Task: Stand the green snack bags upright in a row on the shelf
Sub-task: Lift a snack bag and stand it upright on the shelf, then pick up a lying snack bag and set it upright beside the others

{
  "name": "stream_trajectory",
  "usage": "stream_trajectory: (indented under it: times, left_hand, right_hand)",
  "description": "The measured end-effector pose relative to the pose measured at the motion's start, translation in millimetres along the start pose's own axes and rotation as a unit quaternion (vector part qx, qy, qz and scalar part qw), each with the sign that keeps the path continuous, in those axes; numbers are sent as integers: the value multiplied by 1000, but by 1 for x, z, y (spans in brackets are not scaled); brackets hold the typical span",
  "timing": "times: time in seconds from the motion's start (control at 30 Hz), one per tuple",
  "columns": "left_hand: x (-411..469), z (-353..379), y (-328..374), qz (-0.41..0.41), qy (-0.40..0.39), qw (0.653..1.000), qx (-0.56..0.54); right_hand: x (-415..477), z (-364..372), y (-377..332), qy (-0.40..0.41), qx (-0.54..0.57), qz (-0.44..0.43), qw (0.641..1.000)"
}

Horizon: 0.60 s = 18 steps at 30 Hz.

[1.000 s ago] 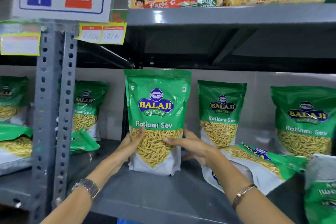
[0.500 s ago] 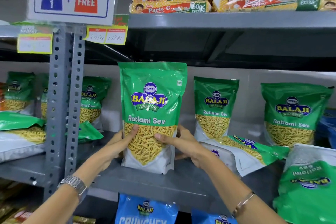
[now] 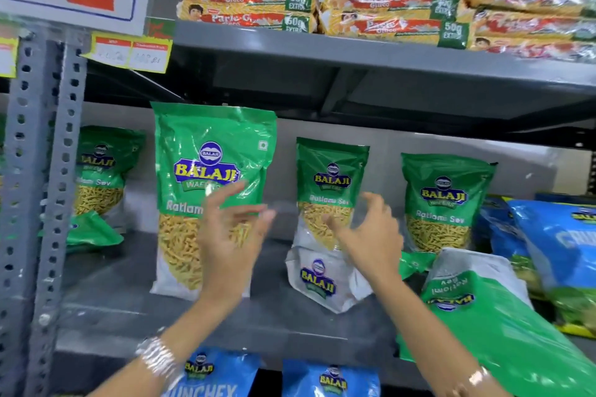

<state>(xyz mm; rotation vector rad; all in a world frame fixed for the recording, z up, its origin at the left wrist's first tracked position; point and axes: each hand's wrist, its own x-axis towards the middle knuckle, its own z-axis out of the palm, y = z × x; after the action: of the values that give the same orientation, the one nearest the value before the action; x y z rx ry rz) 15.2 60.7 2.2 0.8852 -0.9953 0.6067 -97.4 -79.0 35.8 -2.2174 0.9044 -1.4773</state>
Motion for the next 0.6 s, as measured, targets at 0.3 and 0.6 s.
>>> stream_trajectory:
  times: [0.3, 0.6]
  left_hand:
    - [17, 66, -73, -534, -281, 775, 187]
    - [20, 57, -62, -605, -289, 741, 35]
  right_hand:
    - [23, 16, 74, -193, 160, 366, 896]
    - [22, 10, 74, -127, 257, 317, 904]
